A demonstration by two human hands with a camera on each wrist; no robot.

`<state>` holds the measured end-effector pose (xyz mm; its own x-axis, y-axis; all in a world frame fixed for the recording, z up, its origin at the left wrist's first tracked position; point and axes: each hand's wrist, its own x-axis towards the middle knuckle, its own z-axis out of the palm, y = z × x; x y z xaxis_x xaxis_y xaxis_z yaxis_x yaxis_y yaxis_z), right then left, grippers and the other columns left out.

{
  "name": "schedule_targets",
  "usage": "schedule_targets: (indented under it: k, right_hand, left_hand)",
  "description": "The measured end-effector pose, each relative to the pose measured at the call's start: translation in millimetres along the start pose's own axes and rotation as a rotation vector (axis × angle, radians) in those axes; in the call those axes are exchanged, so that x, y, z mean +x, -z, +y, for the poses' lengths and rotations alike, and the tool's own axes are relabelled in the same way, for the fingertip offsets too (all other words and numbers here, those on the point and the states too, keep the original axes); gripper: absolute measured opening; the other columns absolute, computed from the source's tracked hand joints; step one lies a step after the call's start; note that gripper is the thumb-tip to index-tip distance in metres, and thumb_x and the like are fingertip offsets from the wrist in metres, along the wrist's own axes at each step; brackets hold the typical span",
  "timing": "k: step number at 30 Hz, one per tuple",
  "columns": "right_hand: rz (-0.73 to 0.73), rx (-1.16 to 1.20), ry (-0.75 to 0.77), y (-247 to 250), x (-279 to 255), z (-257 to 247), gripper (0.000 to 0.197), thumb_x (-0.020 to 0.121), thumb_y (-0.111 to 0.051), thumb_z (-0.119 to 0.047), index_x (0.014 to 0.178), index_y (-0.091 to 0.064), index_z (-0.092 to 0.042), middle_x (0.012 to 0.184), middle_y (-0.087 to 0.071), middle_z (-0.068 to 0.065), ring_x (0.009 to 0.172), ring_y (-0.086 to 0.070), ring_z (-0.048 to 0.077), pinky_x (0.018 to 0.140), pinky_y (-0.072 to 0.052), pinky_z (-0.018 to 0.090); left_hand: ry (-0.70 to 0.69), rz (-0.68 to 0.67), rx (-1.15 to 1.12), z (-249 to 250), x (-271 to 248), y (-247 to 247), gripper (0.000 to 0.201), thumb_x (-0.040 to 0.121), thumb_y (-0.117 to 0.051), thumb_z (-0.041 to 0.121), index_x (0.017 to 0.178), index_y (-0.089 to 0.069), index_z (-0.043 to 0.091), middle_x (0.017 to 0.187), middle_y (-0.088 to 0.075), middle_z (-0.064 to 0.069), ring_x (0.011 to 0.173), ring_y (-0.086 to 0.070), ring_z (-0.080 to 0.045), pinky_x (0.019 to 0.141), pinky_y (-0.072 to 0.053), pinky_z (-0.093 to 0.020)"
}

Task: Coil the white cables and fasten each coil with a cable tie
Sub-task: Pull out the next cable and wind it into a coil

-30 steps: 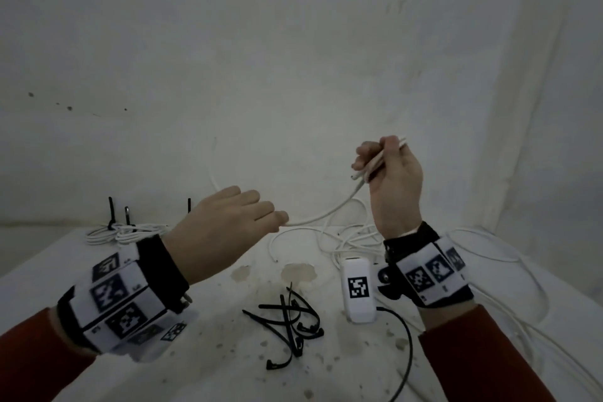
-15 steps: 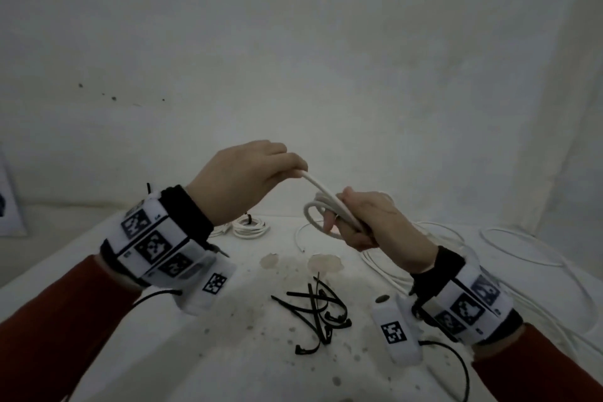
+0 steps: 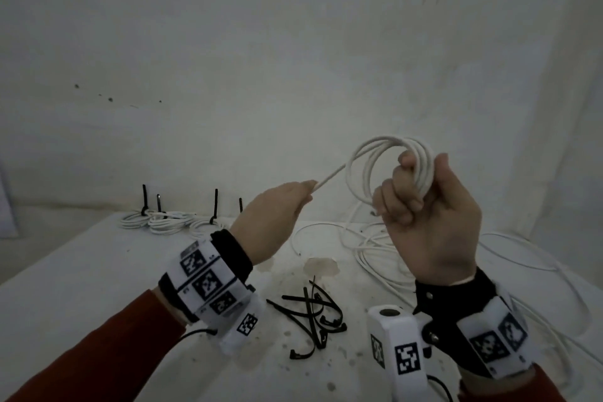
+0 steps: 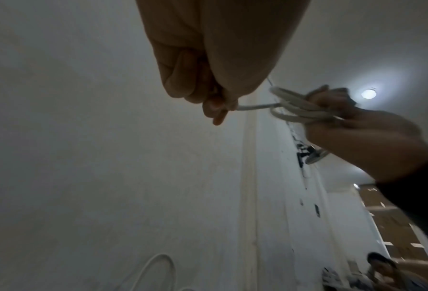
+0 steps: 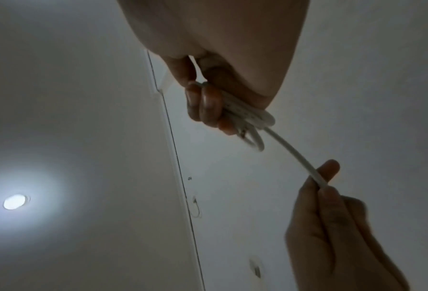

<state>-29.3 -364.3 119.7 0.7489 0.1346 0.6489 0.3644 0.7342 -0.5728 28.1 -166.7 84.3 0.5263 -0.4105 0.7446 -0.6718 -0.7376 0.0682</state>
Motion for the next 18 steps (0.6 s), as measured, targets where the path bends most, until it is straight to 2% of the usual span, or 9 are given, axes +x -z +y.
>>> schedule_targets:
  k: [2,3,5,7,8,10,13,15,18]
  right_hand:
    - [-0.006,0.015,0.02,-1,2,4,0.031,0.098,-0.028,-0.028,0.092,-0.051,-0.009,0.059,-0.036,0.0,0.05,-0.033,0.014,0.057,-0.04,0.026]
    - [-0.018,0.014,0.024,-1,4,5,0.025,0.096,-0.031,-0.026,0.096,-0.05,-0.009,0.063,-0.038,0.0,0.054,-0.036,0.015,0.061,-0.041,0.026]
    - [-0.029,-0.036,0.043,-1,8,9,0.021,0.095,-0.036,-0.023,0.103,-0.047,-0.007,0.069,-0.042,0.001,0.058,-0.041,0.014,0.064,-0.043,0.025]
    - [-0.01,-0.15,0.065,-2,13,13,0.022,0.094,-0.042,-0.023,0.107,-0.046,-0.005,0.071,-0.049,0.001,0.06,-0.046,0.013,0.065,-0.045,0.025]
    - [0.006,-0.223,0.072,-3,15,15,0.024,0.093,-0.044,-0.022,0.109,-0.045,-0.005,0.072,-0.053,0.001,0.06,-0.048,0.013,0.065,-0.045,0.026]
    - [0.031,-0.398,0.083,-5,17,19,0.027,0.093,-0.045,-0.021,0.112,-0.043,-0.003,0.077,-0.061,0.004,0.062,-0.052,0.014,0.065,-0.046,0.025]
    - [0.01,-0.671,0.068,-7,22,25,0.018,0.1,-0.042,-0.016,0.11,-0.043,-0.001,0.087,-0.068,0.012,0.067,-0.059,0.018,0.061,-0.047,0.02]
    - [-0.026,-0.837,0.029,-6,24,30,0.018,0.101,-0.042,-0.017,0.105,-0.044,0.0,0.08,-0.07,0.004,0.068,-0.062,0.016,0.061,-0.047,0.021]
    - [-0.109,-1.064,-0.077,-2,23,35,0.023,0.101,-0.044,-0.022,0.102,-0.047,0.0,0.065,-0.065,-0.008,0.058,-0.059,0.006,0.059,-0.045,0.02]
  left_hand:
    - [-0.063,-0.004,0.156,16,-4,0,0.039,0.093,-0.032,0.019,0.121,-0.055,0.002,0.09,-0.059,-0.008,0.058,-0.054,-0.023,0.047,-0.045,-0.031]
    - [-0.072,-0.006,0.207,23,-5,2,0.037,0.09,-0.036,0.015,0.119,-0.055,0.002,0.087,-0.054,-0.007,0.052,-0.045,-0.019,0.042,-0.037,-0.027]
    - [-0.085,-0.004,0.275,31,-7,5,0.033,0.08,-0.054,0.004,0.113,-0.056,0.003,0.085,-0.05,-0.005,0.049,-0.035,-0.015,0.039,-0.027,-0.025]
    - [-0.123,0.005,0.342,36,-8,10,0.034,0.073,-0.069,0.0,0.105,-0.06,0.006,0.082,-0.05,-0.004,0.048,-0.043,-0.018,0.036,-0.027,-0.025]
    - [-0.148,0.022,0.368,38,-8,14,0.027,0.075,-0.072,0.003,0.1,-0.063,0.007,0.08,-0.051,-0.003,0.049,-0.046,-0.019,0.036,-0.027,-0.025]
    - [-0.192,0.074,0.421,41,-7,24,0.007,0.086,-0.063,0.016,0.087,-0.066,0.01,0.074,-0.053,-0.002,0.05,-0.048,-0.019,0.041,-0.025,-0.025]
    - [-0.27,0.189,0.446,43,-7,34,0.022,0.09,-0.058,0.026,0.076,-0.068,0.012,0.068,-0.056,-0.001,0.051,-0.05,-0.019,0.048,-0.027,-0.026]
    - [-0.333,0.25,0.435,42,-7,37,0.022,0.088,-0.065,0.027,0.072,-0.068,0.012,0.067,-0.058,0.0,0.053,-0.049,-0.019,0.05,-0.031,-0.029]
    - [-0.407,0.332,0.43,39,-7,39,0.029,0.089,-0.067,0.029,0.067,-0.065,0.011,0.063,-0.056,-0.001,0.054,-0.046,-0.019,0.054,-0.03,-0.031]
